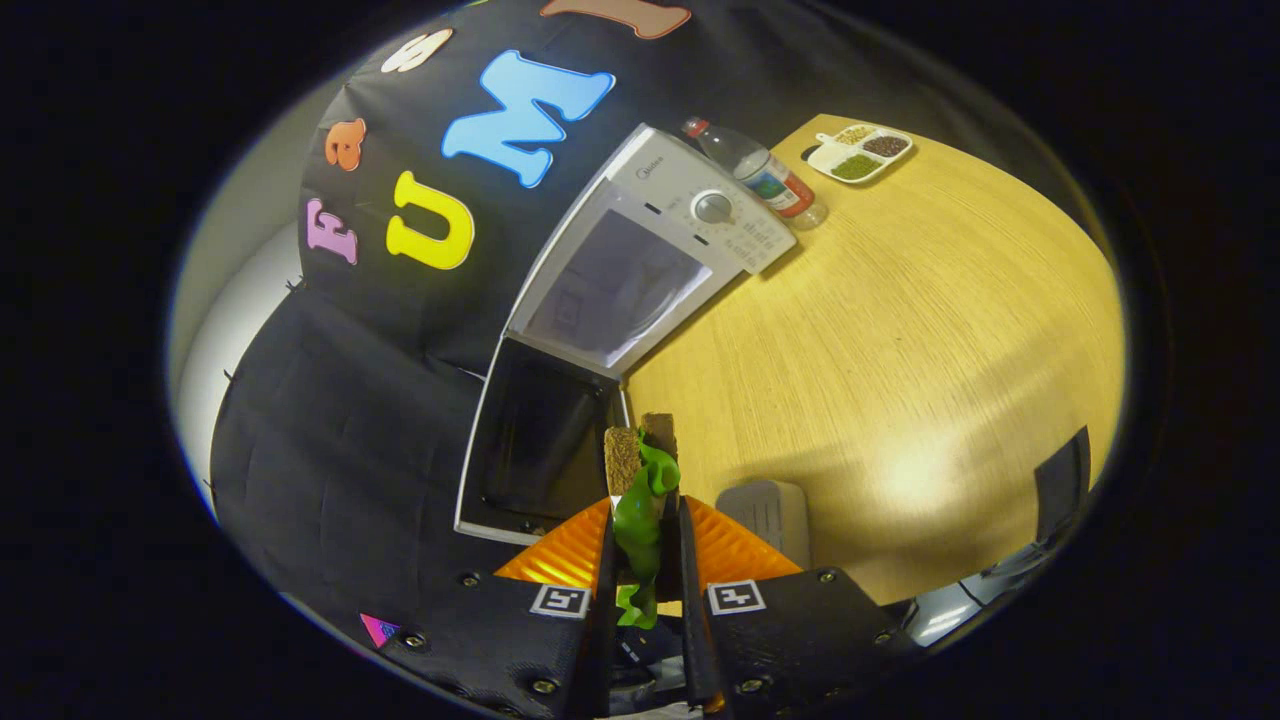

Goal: Open the microwave, put the food inside, and close the microwave door.

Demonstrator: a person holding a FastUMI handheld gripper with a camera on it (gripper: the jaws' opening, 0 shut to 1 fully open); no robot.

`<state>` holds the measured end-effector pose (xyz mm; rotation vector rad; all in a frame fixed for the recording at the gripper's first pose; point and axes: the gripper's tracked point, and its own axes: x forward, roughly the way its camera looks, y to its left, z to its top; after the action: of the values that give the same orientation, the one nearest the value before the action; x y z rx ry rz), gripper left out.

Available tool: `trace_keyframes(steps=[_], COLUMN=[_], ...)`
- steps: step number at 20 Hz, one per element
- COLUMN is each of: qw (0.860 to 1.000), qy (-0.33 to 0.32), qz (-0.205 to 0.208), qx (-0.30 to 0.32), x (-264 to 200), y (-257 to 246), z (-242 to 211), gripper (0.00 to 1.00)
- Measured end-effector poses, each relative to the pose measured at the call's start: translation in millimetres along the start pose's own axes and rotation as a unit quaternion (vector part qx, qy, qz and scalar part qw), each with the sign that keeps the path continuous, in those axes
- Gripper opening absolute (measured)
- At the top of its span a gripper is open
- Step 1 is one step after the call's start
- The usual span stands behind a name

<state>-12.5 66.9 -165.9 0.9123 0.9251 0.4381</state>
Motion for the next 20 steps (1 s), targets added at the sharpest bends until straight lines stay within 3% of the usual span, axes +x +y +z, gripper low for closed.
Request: trace_keyframes(steps=[11, 20], qw=[0.994, 0.987], qy=[-0.074, -0.142], qz=[0.071, 0.063], qx=[0.019, 0.042], x=[82, 156], y=[59, 68], z=[52, 94], gripper=[0.28, 0.28])
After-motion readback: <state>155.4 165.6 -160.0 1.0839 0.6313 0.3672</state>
